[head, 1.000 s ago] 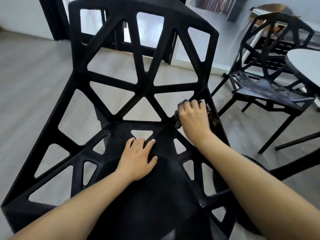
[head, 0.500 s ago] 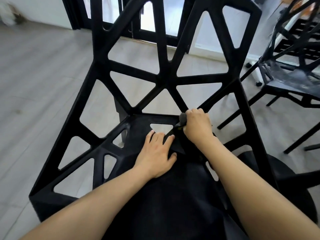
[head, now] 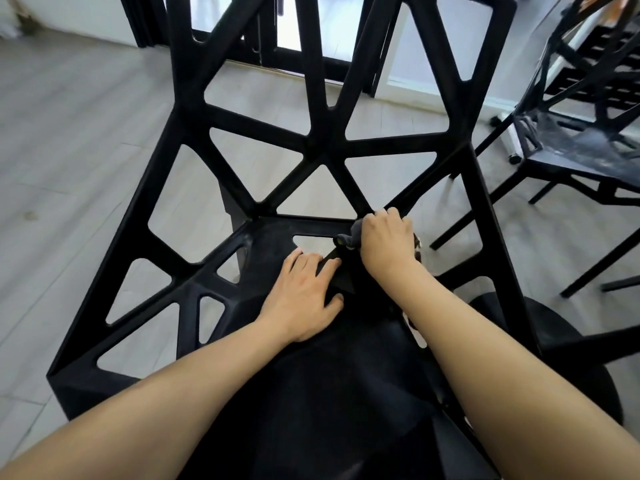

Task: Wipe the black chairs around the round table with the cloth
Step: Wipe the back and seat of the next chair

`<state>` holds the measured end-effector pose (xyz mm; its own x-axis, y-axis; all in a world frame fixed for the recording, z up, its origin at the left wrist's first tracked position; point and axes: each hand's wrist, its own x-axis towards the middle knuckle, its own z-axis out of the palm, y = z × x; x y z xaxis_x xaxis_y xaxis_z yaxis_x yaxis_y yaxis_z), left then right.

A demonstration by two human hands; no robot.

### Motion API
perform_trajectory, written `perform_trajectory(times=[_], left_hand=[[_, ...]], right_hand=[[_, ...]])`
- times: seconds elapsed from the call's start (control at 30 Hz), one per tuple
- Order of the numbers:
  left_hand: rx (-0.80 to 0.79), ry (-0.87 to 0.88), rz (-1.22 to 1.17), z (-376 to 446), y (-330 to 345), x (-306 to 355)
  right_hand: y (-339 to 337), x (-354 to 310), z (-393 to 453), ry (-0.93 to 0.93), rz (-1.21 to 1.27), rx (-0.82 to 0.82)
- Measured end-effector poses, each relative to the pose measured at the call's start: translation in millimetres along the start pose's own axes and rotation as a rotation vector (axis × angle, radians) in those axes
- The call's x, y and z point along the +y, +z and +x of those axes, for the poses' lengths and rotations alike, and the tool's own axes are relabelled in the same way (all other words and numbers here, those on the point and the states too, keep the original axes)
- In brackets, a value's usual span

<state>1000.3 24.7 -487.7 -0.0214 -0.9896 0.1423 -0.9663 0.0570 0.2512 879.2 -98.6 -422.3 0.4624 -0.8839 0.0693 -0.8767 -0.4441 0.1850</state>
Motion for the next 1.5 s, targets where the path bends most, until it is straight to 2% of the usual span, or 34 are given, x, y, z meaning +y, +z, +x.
perform_trajectory(times=[0.2,0.3,0.4,0.47,0.57,0.63,0.8,0.87,0.93,1.07,1.2,1.37,1.43,1.5], left_hand=[[-0.018,-0.002,-0.028,0.5,0.7,1.9],[-0.038,0.004,-0.015,3.0,-0.4,1.3],[-0.039,0.015,-0.013,6.4,0.7,-2.1],[-0.021,0.014,-0.025,7.5,0.0,-4.6],[-0.007,0.004,-0.035,8.6,-1.3,-6.0],[0.034,-0.01,-0.068,7.4,-0.9,-5.7],[0.197,-0.152,-0.045,5.7,-2.9,-3.8],[0.18,-0.21,-0.016,5.1,-6.6,-2.8],[0.148,-0.24,-0.003,5.4,-11.4,-3.5],[0.099,-0.247,0.064,-17.2,-15.8,-15.7],[0.034,-0.277,0.191,-79.9,-30.5,-33.2],[-0.037,-0.328,0.184,-114.5,-44.6,-25.6],[-0.03,-0.362,0.132,-110.6,-44.8,-24.8],[-0.021,-0.38,0.095,-108.0,-45.1,-23.8]], right_hand=[[-2.5,2.9,10.6,0.083,0.27,-0.053],[4.5,-17.6,14.5,0.05,0.467,-0.038],[10.5,-40.2,21.5,-0.031,0.397,0.029],[10.1,-28.3,17.5,-0.075,0.298,0.017],[12.5,13.4,0.2,-0.001,0.113,0.032],[16.6,23.8,-14.3,0.033,0.09,0.019],[16.7,-2.2,-71.3,0.032,0.318,-0.045],[18.4,-6.5,-95.2,-0.042,0.305,-0.048],[24.3,-4.7,-103.9,-0.095,0.282,0.029],[44.2,-7.6,-67.6,-0.056,0.165,0.188],[45.4,-23.2,-6.5,0.083,0.163,0.172],[47.5,-37.7,16.2,0.207,0.318,0.202],[44.0,-57.0,18.8,0.158,0.382,0.193],[38.9,-99.1,16.8,-0.019,0.523,0.183]])
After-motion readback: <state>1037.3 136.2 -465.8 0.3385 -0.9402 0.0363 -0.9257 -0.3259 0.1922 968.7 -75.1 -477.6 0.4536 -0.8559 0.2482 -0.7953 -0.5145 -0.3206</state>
